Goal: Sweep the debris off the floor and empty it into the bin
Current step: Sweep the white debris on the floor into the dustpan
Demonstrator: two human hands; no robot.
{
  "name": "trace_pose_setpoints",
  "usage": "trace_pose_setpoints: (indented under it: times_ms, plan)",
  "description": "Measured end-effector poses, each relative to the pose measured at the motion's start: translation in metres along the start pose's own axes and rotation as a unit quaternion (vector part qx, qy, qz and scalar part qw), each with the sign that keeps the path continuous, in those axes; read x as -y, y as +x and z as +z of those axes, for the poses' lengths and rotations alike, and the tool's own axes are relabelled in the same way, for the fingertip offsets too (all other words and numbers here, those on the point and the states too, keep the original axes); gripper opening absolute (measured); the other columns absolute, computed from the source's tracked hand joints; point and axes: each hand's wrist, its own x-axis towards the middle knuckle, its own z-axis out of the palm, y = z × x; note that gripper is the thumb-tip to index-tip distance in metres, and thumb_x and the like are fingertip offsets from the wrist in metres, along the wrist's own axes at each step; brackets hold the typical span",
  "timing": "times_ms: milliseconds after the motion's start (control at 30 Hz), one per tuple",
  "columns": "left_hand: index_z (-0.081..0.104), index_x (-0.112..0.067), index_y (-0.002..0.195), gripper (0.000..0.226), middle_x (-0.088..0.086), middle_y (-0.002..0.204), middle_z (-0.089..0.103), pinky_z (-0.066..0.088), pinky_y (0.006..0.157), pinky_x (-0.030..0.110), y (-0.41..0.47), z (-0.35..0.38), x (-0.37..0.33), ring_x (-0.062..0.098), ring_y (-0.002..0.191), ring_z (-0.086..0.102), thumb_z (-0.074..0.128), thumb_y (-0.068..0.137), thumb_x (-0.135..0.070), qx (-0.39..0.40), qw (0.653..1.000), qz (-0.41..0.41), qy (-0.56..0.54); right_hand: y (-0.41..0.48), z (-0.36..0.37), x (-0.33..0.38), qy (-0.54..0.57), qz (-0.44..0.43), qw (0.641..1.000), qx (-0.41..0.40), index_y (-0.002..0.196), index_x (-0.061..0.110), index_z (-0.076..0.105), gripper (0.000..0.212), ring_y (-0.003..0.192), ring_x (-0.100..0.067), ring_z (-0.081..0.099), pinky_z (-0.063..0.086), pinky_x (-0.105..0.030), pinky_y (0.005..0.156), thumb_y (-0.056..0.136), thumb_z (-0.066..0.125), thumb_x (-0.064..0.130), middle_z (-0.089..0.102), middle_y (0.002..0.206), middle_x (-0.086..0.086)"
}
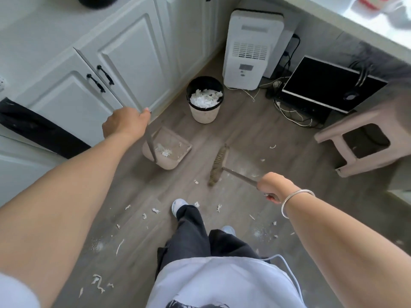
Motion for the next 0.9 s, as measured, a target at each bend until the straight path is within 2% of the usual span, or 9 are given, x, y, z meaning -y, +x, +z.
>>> trace_pose_setpoints:
  times_ms: [133, 233, 333, 467, 533, 600, 667, 733, 900]
  plan:
    - [0.067, -0.008, 0.096, 0.058, 0.018, 0.11, 0.066, 0.045, 0.087, 0.041, -0.014, 0.009, -0.036, 0.039, 0.106, 0.059, 0.038, 0.092, -0.058, 0.008, 1.0, 0.01, 0.003, 0.0, 0.001, -0.059, 0.022, 0.045, 0.999, 0.004, 0.076, 0.01, 0.049, 0.017, 0.053, -0.018, 0.055, 0.036, -0.019, 0.045, 0.091, 0.048, 0.017, 0.052, 0.07, -0.001]
    - [0.067, -0.008, 0.104, 0.055, 0.019, 0.115, 0.063, 0.043, 0.086, 0.04, -0.03, 0.015, -0.069, 0.04, 0.11, 0.057, 0.04, 0.092, -0.055, 0.022, 0.999, 0.043, 0.015, -0.001, -0.001, -0.096, 0.063, 0.079, 0.995, 0.022, 0.074, 0.009, 0.048, 0.022, 0.067, -0.025, 0.061, 0.046, -0.027, 0.059, 0.094, 0.045, 0.019, 0.051, 0.073, -0.004]
    - [0.067, -0.008, 0.1, 0.052, 0.021, 0.116, 0.063, 0.043, 0.086, 0.039, -0.046, 0.019, -0.1, 0.04, 0.11, 0.057, 0.041, 0.094, -0.053, 0.029, 0.997, 0.077, 0.015, -0.008, -0.007, -0.122, 0.067, 0.09, 0.994, 0.016, 0.08, 0.008, 0.05, 0.02, 0.077, -0.027, 0.059, 0.047, -0.028, 0.067, 0.097, 0.041, 0.016, 0.049, 0.074, -0.004]
    - [0.065, -0.011, 0.093, 0.046, 0.019, 0.117, 0.063, 0.042, 0.083, 0.037, -0.059, 0.019, -0.134, 0.04, 0.109, 0.058, 0.044, 0.092, -0.052, 0.036, 0.993, 0.114, 0.012, -0.001, -0.039, -0.145, 0.141, 0.054, 0.988, 0.026, 0.068, 0.014, 0.044, 0.028, 0.064, -0.017, 0.052, 0.047, -0.02, 0.05, 0.094, 0.049, 0.008, 0.052, 0.078, -0.003]
    - [0.062, -0.011, 0.088, 0.043, 0.019, 0.114, 0.064, 0.041, 0.08, 0.037, -0.063, 0.015, -0.153, 0.04, 0.105, 0.059, 0.045, 0.09, -0.051, 0.034, 0.989, 0.14, 0.019, 0.001, -0.067, -0.154, 0.201, 0.038, 0.979, -0.003, 0.07, 0.015, 0.046, 0.026, 0.059, -0.013, 0.045, 0.04, -0.012, 0.03, 0.091, 0.057, 0.005, 0.049, 0.076, -0.003]
    - [0.066, -0.008, 0.096, 0.049, 0.019, 0.113, 0.065, 0.044, 0.081, 0.038, -0.064, 0.013, -0.168, 0.039, 0.103, 0.06, 0.046, 0.088, -0.052, 0.038, 0.987, 0.152, 0.029, -0.003, -0.089, -0.157, 0.216, 0.065, 0.974, -0.001, 0.074, 0.012, 0.048, 0.022, 0.055, -0.014, 0.043, 0.033, -0.011, 0.025, 0.094, 0.056, 0.011, 0.048, 0.072, -0.005]
    - [0.067, -0.007, 0.1, 0.052, 0.018, 0.111, 0.065, 0.045, 0.079, 0.037, -0.066, 0.009, -0.186, 0.039, 0.102, 0.061, 0.047, 0.087, -0.053, 0.042, 0.985, 0.166, 0.034, -0.008, -0.104, -0.156, 0.201, 0.111, 0.973, 0.012, 0.082, 0.008, 0.051, 0.021, 0.049, -0.013, 0.039, 0.028, -0.011, 0.029, 0.097, 0.052, 0.023, 0.048, 0.067, -0.007]
    - [0.064, -0.008, 0.09, 0.047, 0.016, 0.106, 0.065, 0.045, 0.078, 0.037, -0.063, 0.005, -0.208, 0.038, 0.099, 0.062, 0.048, 0.086, -0.052, 0.041, 0.979, 0.196, 0.046, 0.0, -0.111, -0.157, 0.207, 0.116, 0.971, 0.006, 0.1, 0.007, 0.057, 0.021, 0.046, -0.014, 0.04, 0.029, -0.014, 0.034, 0.095, 0.052, 0.027, 0.049, 0.067, -0.007]
    - [0.055, -0.013, 0.068, 0.041, 0.01, 0.086, 0.061, 0.041, 0.073, 0.033, -0.038, -0.005, -0.252, 0.032, 0.083, 0.056, 0.048, 0.086, -0.048, 0.05, 0.97, 0.235, 0.047, 0.019, -0.095, -0.152, 0.234, 0.061, 0.967, -0.081, 0.109, 0.009, 0.07, 0.031, 0.055, -0.026, 0.053, 0.045, -0.029, 0.054, 0.091, 0.053, 0.029, 0.058, 0.068, -0.009]
